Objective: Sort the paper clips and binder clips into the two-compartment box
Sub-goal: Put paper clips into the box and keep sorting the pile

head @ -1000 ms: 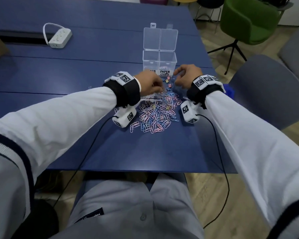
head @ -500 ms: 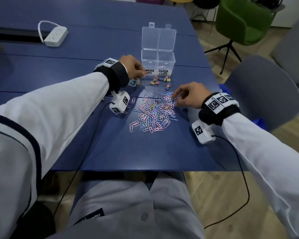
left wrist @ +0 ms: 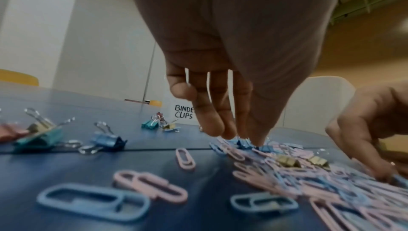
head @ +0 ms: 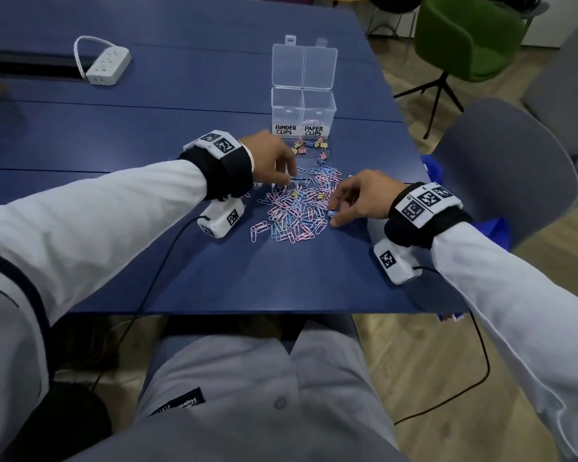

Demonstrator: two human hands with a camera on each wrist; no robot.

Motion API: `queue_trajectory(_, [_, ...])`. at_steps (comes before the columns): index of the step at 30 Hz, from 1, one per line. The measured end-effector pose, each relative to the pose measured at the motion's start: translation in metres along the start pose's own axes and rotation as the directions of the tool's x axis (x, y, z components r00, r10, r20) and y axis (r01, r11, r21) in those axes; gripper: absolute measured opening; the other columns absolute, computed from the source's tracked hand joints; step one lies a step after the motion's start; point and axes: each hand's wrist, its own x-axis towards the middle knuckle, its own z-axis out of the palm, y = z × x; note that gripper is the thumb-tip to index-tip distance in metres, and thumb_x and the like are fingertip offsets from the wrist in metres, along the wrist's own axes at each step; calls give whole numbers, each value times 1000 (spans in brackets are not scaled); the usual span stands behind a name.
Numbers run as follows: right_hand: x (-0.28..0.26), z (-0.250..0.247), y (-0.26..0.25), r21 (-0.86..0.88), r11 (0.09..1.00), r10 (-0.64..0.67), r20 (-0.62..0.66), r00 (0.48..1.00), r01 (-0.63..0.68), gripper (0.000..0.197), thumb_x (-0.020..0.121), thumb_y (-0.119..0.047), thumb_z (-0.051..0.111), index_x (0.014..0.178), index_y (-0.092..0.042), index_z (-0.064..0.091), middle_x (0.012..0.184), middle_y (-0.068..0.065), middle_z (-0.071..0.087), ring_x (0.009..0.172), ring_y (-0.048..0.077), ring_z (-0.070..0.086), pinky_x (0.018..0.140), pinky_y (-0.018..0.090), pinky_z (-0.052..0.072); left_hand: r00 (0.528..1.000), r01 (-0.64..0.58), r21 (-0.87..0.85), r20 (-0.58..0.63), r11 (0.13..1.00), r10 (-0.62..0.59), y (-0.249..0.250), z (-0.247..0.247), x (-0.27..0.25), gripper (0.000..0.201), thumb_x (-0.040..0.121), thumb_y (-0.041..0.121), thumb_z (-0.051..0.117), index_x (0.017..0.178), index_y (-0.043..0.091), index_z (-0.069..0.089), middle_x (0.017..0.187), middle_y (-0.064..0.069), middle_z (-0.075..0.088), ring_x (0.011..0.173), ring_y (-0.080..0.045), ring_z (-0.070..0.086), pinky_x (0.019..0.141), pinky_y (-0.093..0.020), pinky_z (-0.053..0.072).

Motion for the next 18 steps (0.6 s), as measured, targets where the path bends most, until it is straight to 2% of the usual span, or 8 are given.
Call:
queue_trajectory(2, [-1,3,-1,-4,1000,5,-13,1000,-5,24,66,-30,87,85,-26,73,67,-11,67,63,8,60,66,23,47,1000,-17,-17,2,1000,18,4,5,-2,24,83,41,68,100,25,71,83,7,67,74,-11,61,75,-25,50])
queue_trajectory(5, [-2,4,0,-11,1000,3,-35,999,-3,24,69,-27,85,89,-23,73,65,-12,66,60,9,60,59,18,44,998,-47,-21,35,999,47,10,9,-5,24,81,42,69,98,26,71,79,10,65,74,-11,61,77,-29,54])
queue_trajectory(9, [-2,2,0,21,1000,-15,-123,992,18,23,69,-32,84,87,-23,74,64,-10,66,62,11,61,66,21,50,997,-78,-28,-5,997,78,18,9,-7,18,86,33,64,100,24,71,83,6,67,73,-11,60,80,-30,54])
queue_trajectory(10, [-1,0,0,66,997,-23,-149,989,33,23,69,-32,84,88,-23,75,67,-6,67,63,12,61,66,21,50,996,-87,-42,-20,995,86,19,8,-7,18,86,33,64,100,24,71,83,5,68,72,-11,60,79,-27,52])
queue_trajectory(13, [3,-9,2,197,979,-18,-194,981,57,23,72,-27,83,91,-18,74,77,6,72,63,14,64,49,12,46,996,-92,-57,12,994,93,22,12,-10,23,77,44,71,94,28,71,78,12,69,66,-6,61,73,-22,49])
queue_trajectory(16, [14,-15,2,280,958,14,-235,972,54,23,76,-25,80,94,-13,73,78,6,73,60,13,66,47,20,48,996,-83,-39,40,996,84,22,16,-11,19,76,43,75,86,26,73,73,14,66,62,3,57,67,-21,49])
queue_trajectory(18, [27,-16,3,317,948,54,-284,957,41,22,79,-26,78,95,-10,73,73,1,72,54,9,65,48,23,49,996,-76,-63,41,995,78,21,15,-9,16,78,38,75,85,23,74,71,12,65,63,-1,57,59,-16,44])
